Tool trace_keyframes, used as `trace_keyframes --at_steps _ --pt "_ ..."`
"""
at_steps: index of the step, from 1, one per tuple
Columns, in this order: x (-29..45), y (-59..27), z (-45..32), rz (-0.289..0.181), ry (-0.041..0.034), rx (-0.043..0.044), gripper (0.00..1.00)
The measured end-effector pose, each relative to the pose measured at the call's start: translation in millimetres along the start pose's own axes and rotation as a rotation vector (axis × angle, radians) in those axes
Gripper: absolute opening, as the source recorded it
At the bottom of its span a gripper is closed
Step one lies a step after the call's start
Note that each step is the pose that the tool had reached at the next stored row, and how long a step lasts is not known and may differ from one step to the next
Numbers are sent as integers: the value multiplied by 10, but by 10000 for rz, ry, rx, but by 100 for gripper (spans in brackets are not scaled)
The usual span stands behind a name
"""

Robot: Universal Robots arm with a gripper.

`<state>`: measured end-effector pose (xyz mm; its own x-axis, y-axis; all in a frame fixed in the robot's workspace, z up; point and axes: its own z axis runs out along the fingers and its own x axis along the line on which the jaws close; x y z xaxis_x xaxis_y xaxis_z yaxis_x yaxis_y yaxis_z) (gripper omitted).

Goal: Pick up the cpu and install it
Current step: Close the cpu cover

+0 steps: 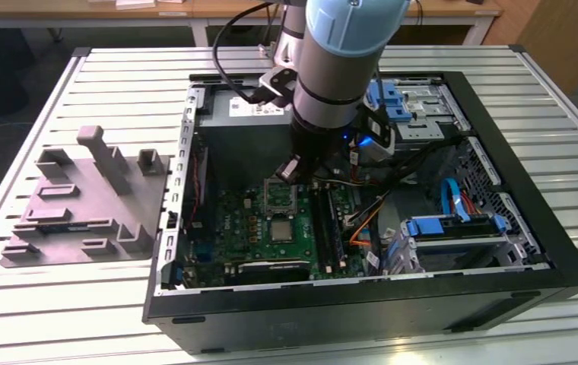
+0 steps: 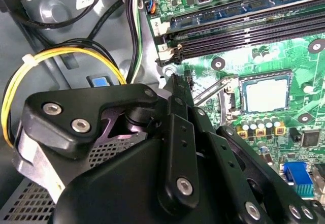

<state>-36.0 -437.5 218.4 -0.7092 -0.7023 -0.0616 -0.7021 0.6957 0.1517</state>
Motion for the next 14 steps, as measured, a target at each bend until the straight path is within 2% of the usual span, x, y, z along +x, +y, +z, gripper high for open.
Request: trace_keyframes --at_steps 5,8,14 --pt "-3 5 -31 -259 43 -12 11" --pt "-2 9 -45 -790 130 -40 11" --pt "0 16 -68 -1120 201 -42 11"
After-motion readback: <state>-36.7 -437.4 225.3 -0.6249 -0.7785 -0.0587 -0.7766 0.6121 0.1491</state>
